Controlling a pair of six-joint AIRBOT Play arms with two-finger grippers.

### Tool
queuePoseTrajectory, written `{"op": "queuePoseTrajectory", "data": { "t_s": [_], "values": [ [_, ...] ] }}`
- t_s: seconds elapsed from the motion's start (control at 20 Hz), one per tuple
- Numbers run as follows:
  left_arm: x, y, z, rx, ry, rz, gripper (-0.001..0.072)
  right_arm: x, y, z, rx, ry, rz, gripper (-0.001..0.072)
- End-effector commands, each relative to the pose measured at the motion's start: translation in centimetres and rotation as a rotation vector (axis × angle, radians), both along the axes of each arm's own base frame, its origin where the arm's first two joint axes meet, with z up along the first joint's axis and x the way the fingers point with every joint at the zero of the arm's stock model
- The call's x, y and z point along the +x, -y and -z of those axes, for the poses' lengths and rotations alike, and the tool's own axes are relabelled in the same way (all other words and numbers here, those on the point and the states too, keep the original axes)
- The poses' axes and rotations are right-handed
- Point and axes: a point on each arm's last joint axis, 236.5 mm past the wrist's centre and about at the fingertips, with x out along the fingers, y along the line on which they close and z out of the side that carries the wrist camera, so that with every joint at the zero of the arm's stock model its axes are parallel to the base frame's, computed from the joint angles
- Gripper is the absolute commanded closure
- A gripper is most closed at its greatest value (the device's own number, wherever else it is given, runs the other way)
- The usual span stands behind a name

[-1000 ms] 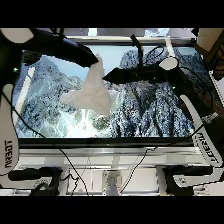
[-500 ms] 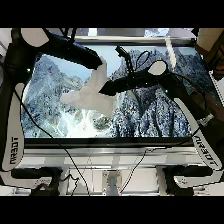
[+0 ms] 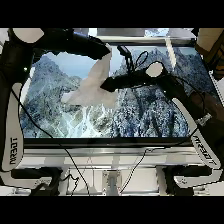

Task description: Fold the shirts.

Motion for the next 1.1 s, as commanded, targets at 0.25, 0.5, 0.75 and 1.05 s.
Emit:
{"op": "queuePoseTrajectory", "data": {
  "t_s": [0.25, 0.5, 0.75, 1.05],
  "values": [
    [-1.1, 1.6, -1.1, -0.045, 0.013, 0.049, 0.0696, 4.3, -0.1, -3.2, 0.134, 0.084, 0.179, 0.0210],
    [-3.9, 5.3, -2.8, -0.105, 0.072, 0.161, 0.0696, 5.6, 0.5, -3.5, 0.128, 0.129, 0.224, 0.0456],
    [-1.9, 4.4, -2.4, -0.052, 0.136, 0.094, 0.0696, 5.6, 3.1, -0.1, -0.082, 0.178, 0.174, 0.0686],
    [1.6, 0.3, 2.2, 0.169, 0.120, -0.069, 0.0695, 8.3, 13.4, 3.9, -0.336, 0.099, 0.341, 0.0686]
  ]
}}
